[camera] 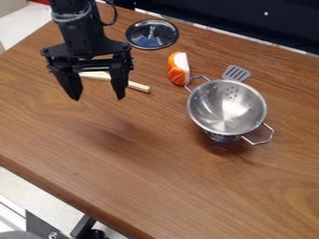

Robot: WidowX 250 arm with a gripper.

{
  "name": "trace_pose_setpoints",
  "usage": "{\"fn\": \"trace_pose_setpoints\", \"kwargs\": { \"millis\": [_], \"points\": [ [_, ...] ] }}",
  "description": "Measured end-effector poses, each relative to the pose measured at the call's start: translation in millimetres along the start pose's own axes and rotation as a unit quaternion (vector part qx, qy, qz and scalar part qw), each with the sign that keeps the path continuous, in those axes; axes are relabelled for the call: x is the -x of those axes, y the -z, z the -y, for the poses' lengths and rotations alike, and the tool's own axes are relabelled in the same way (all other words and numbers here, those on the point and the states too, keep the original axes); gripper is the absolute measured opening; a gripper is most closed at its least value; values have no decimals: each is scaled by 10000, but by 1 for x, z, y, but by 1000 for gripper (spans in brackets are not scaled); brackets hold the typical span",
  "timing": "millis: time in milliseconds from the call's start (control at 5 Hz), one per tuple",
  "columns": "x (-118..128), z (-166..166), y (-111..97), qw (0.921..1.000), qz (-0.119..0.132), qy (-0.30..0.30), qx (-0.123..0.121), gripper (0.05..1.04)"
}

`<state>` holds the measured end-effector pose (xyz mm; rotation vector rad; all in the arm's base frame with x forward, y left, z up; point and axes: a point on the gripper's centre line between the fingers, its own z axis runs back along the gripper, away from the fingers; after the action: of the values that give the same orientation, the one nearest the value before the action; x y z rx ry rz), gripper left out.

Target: Picked up the salmon and put it in the silver collinder

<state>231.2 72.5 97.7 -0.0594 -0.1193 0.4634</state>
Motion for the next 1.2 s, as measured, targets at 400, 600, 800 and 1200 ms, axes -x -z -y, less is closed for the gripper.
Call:
{"fn": "trace_pose_setpoints", "kwargs": {
  "millis": [400,600,800,1200],
  "points": [
    [-9,12,4,9985,-206,-507,33,1000],
    [-28,24,-2,9956,-208,-910,126,1000],
    [-45,32,-13,9932,18,-1141,219,1000],
    [-81,58,-7,9864,343,-1582,293,1000]
  ]
}}
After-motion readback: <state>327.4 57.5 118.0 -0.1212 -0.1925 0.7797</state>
